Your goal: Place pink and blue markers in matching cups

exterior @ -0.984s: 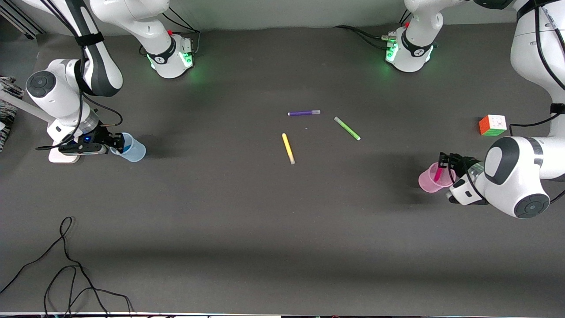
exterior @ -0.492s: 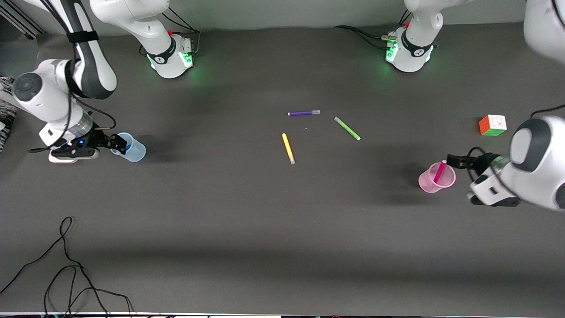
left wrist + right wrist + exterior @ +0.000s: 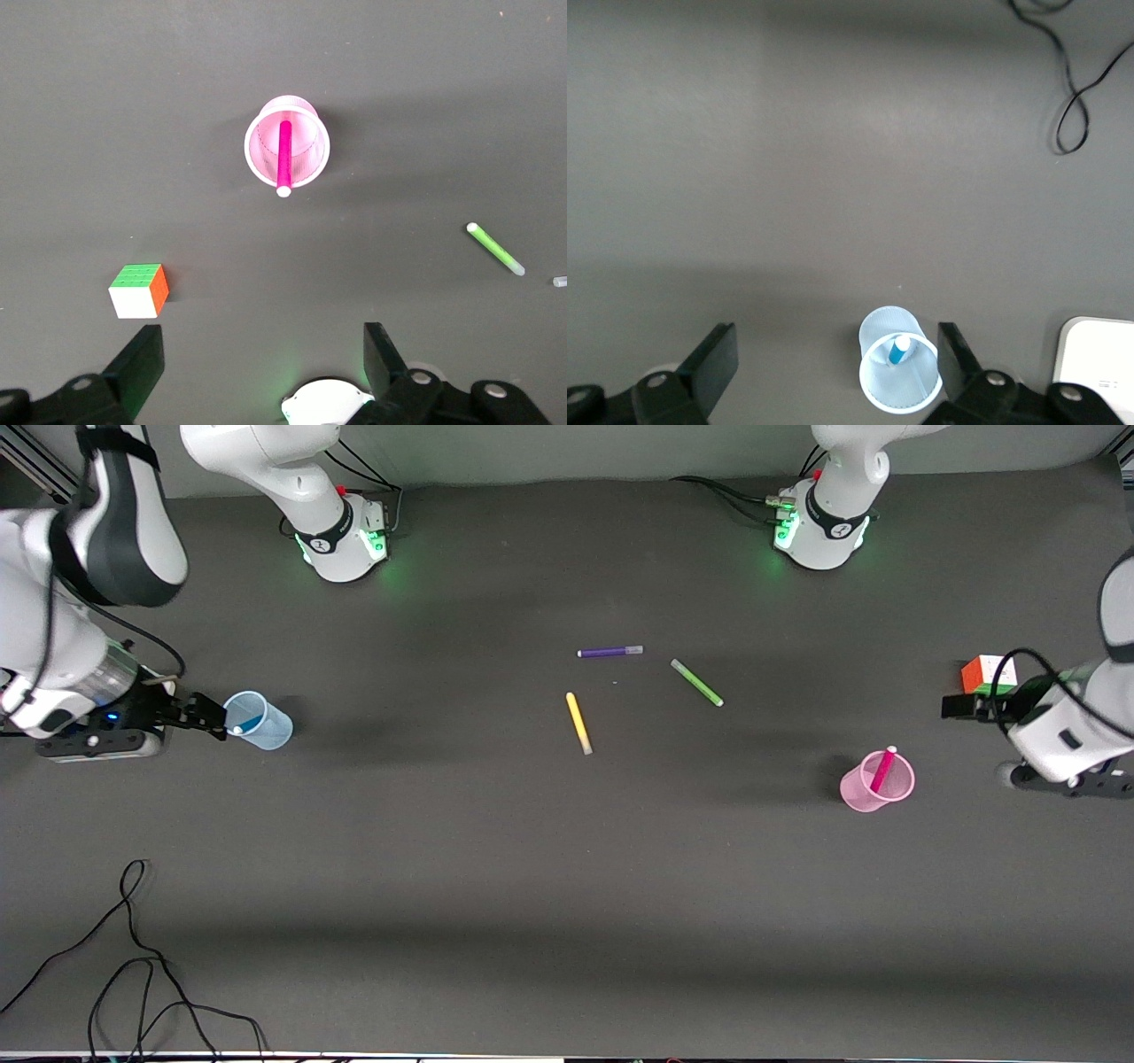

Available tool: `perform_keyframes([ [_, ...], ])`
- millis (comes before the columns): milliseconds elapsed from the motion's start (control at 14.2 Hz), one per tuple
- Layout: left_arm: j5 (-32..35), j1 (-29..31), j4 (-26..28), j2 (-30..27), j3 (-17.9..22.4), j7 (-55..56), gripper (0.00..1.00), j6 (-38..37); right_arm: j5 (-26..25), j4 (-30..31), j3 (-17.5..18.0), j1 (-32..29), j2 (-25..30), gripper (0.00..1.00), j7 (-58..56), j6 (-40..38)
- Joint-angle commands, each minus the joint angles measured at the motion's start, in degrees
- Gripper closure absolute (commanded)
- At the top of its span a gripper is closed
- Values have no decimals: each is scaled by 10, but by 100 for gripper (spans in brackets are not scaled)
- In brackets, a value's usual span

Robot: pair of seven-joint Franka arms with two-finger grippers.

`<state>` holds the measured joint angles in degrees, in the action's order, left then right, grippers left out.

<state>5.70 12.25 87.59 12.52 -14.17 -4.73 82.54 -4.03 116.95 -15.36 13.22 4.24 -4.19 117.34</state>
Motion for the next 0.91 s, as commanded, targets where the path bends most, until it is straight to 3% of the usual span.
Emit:
perform_keyframes([
  [0, -16, -2, 71, -70, 6, -14, 0, 40, 9, -53, 11, -2, 20, 0, 6, -53],
  [70, -24, -7, 93, -87, 14, -14, 0, 59, 9, -79, 21, -3, 22, 0, 8, -96],
  [281, -36, -122, 112, -112, 130, -18, 0, 70, 25, -114, 64, -22, 37, 0, 21, -159],
  [492, -44, -131, 100, -125, 136, -17, 0, 65, 29, -116, 90, -30, 59, 0, 28, -178],
  [703, -47, -131, 78, -123, 131, -16, 0, 52, 31, -115, 91, -37, 67, 0, 28, -185],
  [844, -47, -132, 76, -123, 130, -14, 0, 50, 86, -115, 88, -42, 57, 0, 26, -182],
])
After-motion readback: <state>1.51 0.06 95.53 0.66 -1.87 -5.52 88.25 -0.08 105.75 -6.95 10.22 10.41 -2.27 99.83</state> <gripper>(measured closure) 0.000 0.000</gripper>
